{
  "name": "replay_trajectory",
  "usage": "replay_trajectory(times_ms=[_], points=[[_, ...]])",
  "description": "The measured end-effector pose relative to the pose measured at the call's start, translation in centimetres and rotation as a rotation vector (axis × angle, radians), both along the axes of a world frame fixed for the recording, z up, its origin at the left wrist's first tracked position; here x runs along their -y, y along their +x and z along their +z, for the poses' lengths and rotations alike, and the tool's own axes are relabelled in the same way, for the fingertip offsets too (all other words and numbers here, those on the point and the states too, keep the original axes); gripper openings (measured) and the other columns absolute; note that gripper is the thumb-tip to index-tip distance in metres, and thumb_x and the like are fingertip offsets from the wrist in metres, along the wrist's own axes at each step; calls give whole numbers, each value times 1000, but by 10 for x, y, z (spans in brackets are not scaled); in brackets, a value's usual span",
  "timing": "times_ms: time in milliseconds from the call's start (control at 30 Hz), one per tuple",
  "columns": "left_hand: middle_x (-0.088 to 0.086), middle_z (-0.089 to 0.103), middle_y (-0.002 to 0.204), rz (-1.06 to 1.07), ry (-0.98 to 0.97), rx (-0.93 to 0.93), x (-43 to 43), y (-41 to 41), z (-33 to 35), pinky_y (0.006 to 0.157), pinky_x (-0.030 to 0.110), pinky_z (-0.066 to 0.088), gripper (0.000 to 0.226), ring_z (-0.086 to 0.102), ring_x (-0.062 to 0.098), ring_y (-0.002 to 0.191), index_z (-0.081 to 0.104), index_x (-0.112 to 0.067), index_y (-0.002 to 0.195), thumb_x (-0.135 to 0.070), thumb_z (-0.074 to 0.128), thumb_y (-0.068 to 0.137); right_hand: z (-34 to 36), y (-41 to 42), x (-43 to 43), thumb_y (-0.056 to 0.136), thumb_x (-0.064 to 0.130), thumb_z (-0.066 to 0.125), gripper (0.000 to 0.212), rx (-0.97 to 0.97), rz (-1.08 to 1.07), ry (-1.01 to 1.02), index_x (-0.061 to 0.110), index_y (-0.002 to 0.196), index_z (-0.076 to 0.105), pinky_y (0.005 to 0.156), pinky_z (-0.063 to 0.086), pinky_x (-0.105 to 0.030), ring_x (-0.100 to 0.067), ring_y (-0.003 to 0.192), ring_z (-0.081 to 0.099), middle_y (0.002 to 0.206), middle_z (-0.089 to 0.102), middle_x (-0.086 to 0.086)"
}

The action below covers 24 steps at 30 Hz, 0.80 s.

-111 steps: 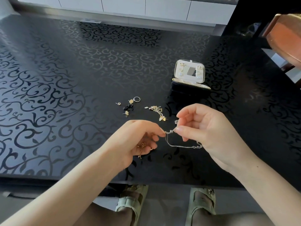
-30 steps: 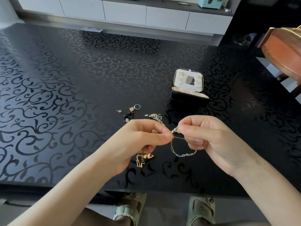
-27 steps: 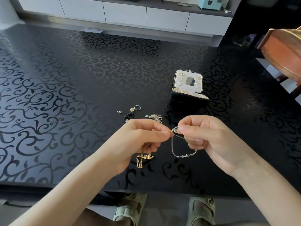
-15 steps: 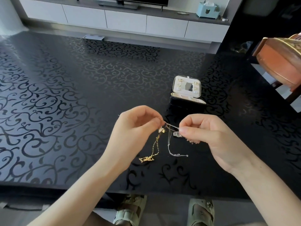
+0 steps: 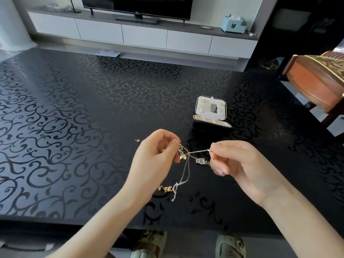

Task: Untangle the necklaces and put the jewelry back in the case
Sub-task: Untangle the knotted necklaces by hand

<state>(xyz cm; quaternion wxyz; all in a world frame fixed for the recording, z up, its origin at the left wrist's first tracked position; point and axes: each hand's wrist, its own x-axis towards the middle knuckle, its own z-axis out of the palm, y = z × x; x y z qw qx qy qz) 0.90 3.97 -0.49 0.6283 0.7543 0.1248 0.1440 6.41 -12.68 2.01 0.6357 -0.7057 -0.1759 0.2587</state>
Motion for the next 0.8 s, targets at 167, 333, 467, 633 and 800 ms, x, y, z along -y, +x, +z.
replay_trajectory(times_ms=[167,333,467,633,800], points=[[-4,54,48,-6,-56,-87,1,0,0,61,28,34,25,40,10,52,61,-13,71,-29,55,89,0,0,0,82,28,61,31,-55,-22,40,10,57,56,55,40,-18,-16,44,31,36,31,0],[0,45,43,-75,-83,-175,2,1,2,57,22,30,37,37,5,43,66,-15,68,-37,48,92,4,-1,-3,79,32,55,30,-116,-57,71,9,60,59,50,36,-19,-14,40,28,35,26,0],[-1,41,40,-187,-207,-281,2,2,3,40,13,25,42,27,12,43,71,-11,80,-39,43,94,6,-3,-5,80,32,53,30,-185,-55,132,9,62,59,51,31,-22,-12,38,27,34,25,4],[-5,42,42,-210,-245,-357,4,4,3,41,16,20,39,28,9,41,60,-10,77,-39,42,95,5,0,-2,80,37,54,32,-351,-28,310,13,61,61,50,24,-23,-8,36,27,31,24,10],[-4,42,45,-169,-303,-387,2,6,0,42,18,19,25,27,8,39,45,-15,79,-35,48,93,1,2,5,72,40,71,29,-422,41,445,11,71,65,47,34,-19,-6,34,32,30,31,13]])
